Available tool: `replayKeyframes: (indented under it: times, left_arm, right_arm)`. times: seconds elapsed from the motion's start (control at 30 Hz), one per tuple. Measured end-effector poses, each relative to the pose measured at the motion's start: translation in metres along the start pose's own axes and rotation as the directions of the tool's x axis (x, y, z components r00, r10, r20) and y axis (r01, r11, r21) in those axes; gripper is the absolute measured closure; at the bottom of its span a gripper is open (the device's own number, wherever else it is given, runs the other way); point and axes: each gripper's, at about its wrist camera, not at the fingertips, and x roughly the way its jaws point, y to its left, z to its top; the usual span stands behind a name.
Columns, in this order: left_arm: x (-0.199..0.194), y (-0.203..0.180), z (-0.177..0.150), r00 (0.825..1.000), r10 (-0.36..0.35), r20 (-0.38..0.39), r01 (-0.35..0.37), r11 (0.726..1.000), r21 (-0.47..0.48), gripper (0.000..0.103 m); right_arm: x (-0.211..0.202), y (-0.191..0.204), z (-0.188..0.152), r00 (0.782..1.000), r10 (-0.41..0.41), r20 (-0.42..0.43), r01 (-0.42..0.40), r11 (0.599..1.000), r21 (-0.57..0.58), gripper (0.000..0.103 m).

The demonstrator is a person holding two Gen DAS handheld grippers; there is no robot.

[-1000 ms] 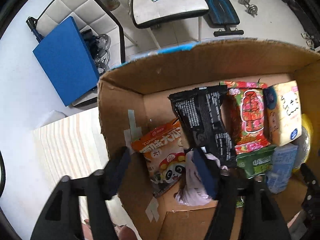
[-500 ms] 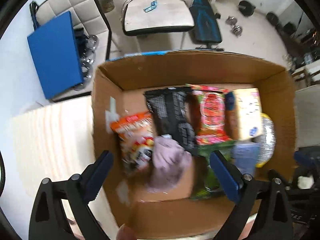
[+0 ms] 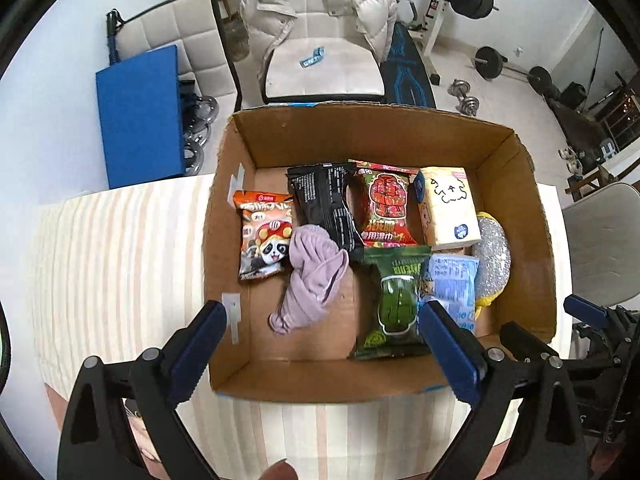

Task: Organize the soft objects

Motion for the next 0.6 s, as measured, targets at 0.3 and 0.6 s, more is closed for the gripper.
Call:
replayKeyframes:
  times: [0.3,0.6]
  left_arm:
    - [-0.013,-0.006,-0.018,0.999,0.018,0.035,-0.017,1.000,-0.018,0.004]
    - [-0.067,-0.015,-0.039,0.990,0.038,0.133,-0.035,0.999,-0.031,0.004]
  right_arm:
    - [-0.018,-0.003,-0.013,0.999,0.011,0.034,-0.011,1.000,0.017,0.000]
    - [-0.075,-0.006,-0.034,0.992,0.036,0.125,-0.038,0.999,0.012,0.000]
